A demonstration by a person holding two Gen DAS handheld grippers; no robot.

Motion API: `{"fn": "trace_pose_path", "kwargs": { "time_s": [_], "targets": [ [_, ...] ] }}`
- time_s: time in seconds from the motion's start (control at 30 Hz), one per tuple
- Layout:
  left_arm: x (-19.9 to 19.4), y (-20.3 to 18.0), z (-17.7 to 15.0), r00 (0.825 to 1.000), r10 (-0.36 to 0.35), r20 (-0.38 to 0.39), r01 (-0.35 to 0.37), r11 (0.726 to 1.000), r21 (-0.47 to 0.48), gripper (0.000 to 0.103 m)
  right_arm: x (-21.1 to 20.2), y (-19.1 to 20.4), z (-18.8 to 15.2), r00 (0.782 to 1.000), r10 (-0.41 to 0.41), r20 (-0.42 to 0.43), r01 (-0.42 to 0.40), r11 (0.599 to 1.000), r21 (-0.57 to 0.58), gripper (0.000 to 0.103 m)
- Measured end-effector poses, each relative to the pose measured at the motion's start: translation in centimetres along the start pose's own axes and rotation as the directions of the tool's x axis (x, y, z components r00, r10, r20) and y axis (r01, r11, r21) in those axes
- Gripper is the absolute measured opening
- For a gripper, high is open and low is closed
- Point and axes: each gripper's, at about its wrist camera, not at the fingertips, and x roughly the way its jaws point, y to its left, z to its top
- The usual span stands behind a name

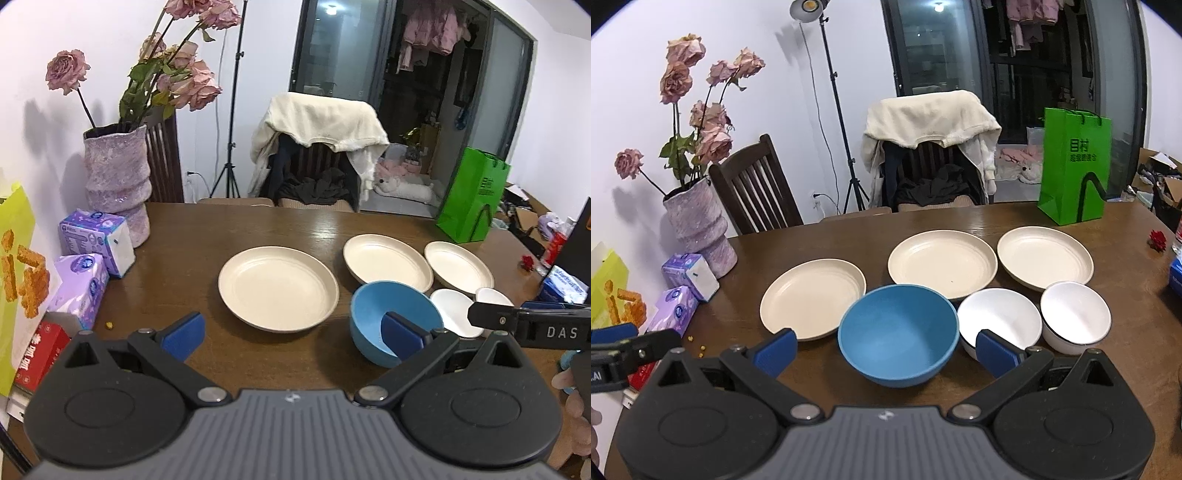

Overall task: Organize plates and bowls
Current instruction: 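Move both grippers forward to the rim of the cream plate beside the blue bowl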

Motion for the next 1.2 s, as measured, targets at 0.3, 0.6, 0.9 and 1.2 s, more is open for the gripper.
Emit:
{"fn": "trace_pose_path", "kwargs": {
  "time_s": [0.3,0.6,0.9,1.2],
  "targets": [
    [2.7,1.3,2.0,0.996,0.084,-0.022,-0.086,0.994,-0.068,0.103,3.7,1.2,2.1,0.998,0.046,-0.048,-0.048,0.998,-0.049,0.103],
    [6.1,2.7,3.2,0.989,0.141,-0.049,-0.145,0.984,-0.103,0.103,9.1,2.9,3.3,0.992,0.059,-0.111,-0.071,0.991,-0.112,0.103],
    [9.8,3.9,4.4,0.981,0.181,-0.069,-0.188,0.976,-0.111,0.103,14.2,3.9,3.9,0.988,0.028,-0.155,-0.05,0.989,-0.14,0.103],
    [12.0,5.0,4.7,0.979,0.175,-0.105,-0.189,0.972,-0.141,0.103,17.3,5.1,4.0,0.978,0.035,-0.205,-0.068,0.985,-0.158,0.103]
  ]
}}
